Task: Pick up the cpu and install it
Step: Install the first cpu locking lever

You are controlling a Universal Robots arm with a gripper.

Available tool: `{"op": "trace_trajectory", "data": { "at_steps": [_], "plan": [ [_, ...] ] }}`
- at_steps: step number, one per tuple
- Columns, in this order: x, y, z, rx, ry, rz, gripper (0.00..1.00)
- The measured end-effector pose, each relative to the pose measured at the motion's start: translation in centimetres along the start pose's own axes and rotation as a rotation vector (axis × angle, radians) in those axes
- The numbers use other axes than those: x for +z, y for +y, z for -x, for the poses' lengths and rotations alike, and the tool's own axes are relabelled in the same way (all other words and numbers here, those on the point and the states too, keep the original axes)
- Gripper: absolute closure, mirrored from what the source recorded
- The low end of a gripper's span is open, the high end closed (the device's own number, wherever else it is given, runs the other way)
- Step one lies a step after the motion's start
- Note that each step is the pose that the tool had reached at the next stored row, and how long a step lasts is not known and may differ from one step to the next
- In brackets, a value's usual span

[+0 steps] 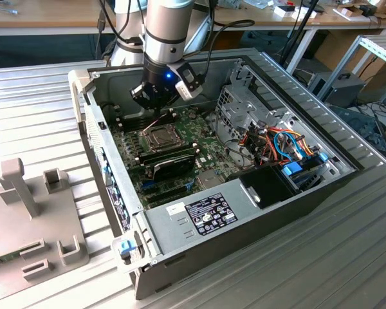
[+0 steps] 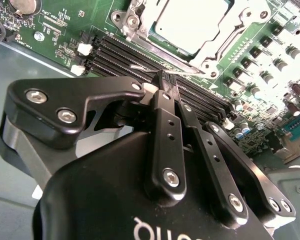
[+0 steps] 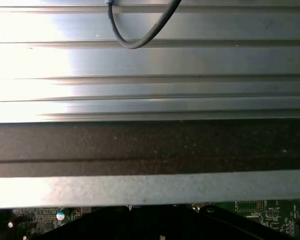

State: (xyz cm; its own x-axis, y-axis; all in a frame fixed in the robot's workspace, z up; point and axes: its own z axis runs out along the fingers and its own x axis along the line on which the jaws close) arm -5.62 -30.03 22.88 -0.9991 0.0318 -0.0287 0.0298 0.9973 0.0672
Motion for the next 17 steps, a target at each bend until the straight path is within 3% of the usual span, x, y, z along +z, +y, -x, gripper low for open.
{"op": "trace_trajectory", "data": {
  "at_steps": [17],
  "plan": [
    [0.57,-0.03,0.22,0.0,0.0,0.0002,0.89]
  ]
}}
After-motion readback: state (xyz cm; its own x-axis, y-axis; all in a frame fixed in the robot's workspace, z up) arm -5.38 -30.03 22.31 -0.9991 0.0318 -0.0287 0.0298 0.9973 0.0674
